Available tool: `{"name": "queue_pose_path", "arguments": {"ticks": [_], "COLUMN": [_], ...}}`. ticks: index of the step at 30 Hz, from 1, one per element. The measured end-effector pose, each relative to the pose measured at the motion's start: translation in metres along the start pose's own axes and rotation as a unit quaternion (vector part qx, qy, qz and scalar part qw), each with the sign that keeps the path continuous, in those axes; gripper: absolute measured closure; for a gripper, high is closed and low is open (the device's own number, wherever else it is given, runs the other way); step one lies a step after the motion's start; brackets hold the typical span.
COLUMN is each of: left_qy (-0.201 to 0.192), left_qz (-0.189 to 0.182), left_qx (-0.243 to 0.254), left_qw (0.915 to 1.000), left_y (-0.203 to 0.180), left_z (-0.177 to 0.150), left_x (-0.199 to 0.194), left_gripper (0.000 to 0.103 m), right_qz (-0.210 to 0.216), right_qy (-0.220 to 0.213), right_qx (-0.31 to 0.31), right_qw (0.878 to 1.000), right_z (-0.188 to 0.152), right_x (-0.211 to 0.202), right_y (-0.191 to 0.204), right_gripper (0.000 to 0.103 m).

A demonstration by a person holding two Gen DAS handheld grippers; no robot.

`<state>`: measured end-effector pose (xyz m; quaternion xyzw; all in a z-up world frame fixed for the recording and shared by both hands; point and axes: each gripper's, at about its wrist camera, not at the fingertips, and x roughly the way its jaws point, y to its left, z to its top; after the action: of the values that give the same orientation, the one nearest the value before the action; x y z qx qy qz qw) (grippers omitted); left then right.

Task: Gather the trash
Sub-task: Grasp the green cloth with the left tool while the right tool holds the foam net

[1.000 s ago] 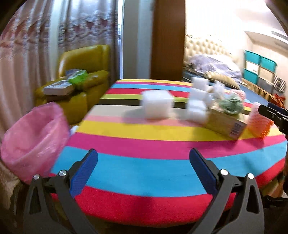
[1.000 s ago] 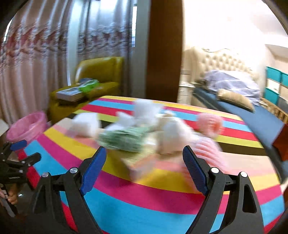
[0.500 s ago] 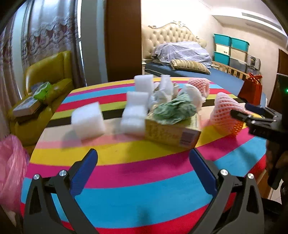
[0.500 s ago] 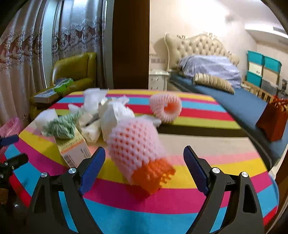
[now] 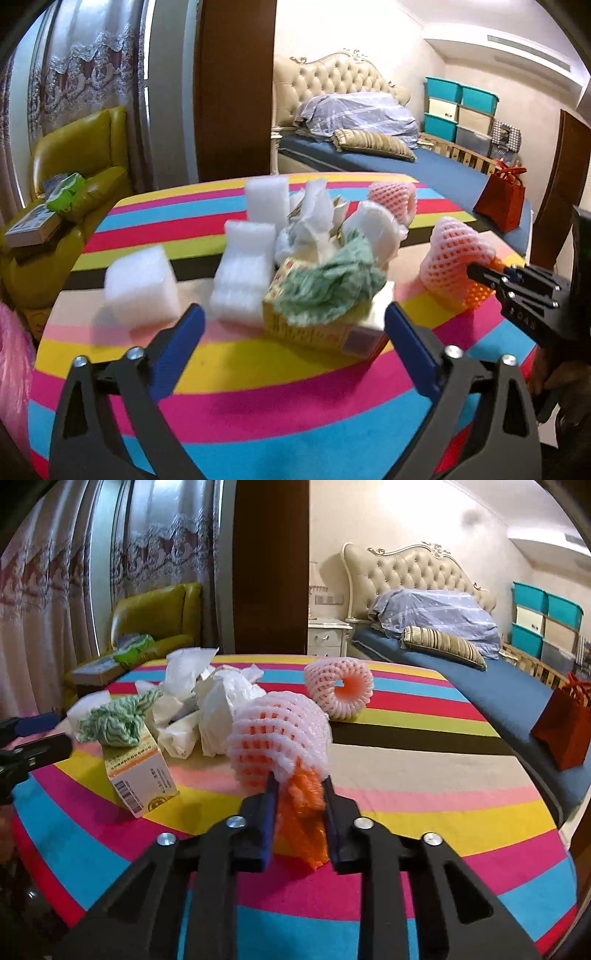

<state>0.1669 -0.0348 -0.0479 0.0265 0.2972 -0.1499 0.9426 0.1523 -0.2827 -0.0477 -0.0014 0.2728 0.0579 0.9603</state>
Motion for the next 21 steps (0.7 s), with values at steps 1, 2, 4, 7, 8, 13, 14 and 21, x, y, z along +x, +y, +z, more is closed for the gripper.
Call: {"name": "queue_pose_path", "arguments": {"ticks": [1, 2, 4, 7, 8, 13, 14, 21], "left_qy": [-0.003, -0.005, -0.008, -0.010, -0.007, -0.001, -0.004, -0.035], "left_qz": [-0.003, -0.005, -0.011, -0.015, -0.016, -0.019, -0.019, -0.020], "left_qx": [0.003, 0.007, 0.022, 0.042, 0.053, 0.070, 0.071, 0.078], "left_qw": [1.0000, 0.9999, 0.9997, 0.9989, 0.9984, 0.9974, 0.9973, 0.9962], "left_y": [-0.002, -0.004, -0.011, -0.024, -0.029, -0.039, -0.041, -0.045], "left_z": [0.003, 0.005, 0.009, 0.013, 0.013, 0.011, 0.010, 0.006], "left_x": [0.002, 0.004, 0.011, 0.021, 0.027, 0.038, 0.036, 0.018], "left_gripper": [0.016, 0.021, 0.026, 0.033, 0.037, 0.063, 0.066, 0.071], "right_qz": [-0.001, -0.002, -0.001, 0.000, 0.002, 0.000, -0.002, -0.003], "right_qy": [-0.003, -0.004, -0.009, -0.012, -0.013, -0.018, -0.019, -0.023], "right_qx": [0.000, 0.001, 0.006, 0.006, 0.008, 0.011, 0.012, 0.018], "right_qw": [1.000, 1.000, 1.000, 1.000, 1.000, 1.000, 1.000, 1.000], "right_z": [-0.001, -0.002, -0.003, -0.005, -0.006, -0.008, -0.008, -0.011], "right_x": [-0.003, -0.004, -0.007, -0.009, -0.009, -0.013, -0.013, -0.015], "right_y": [0.000, -0.001, -0.002, -0.001, -0.001, -0.003, -0.003, -0.005], "right_gripper": [0.082, 0.082, 0.082, 0.082, 0.082, 0.082, 0.082, 0.082]}}
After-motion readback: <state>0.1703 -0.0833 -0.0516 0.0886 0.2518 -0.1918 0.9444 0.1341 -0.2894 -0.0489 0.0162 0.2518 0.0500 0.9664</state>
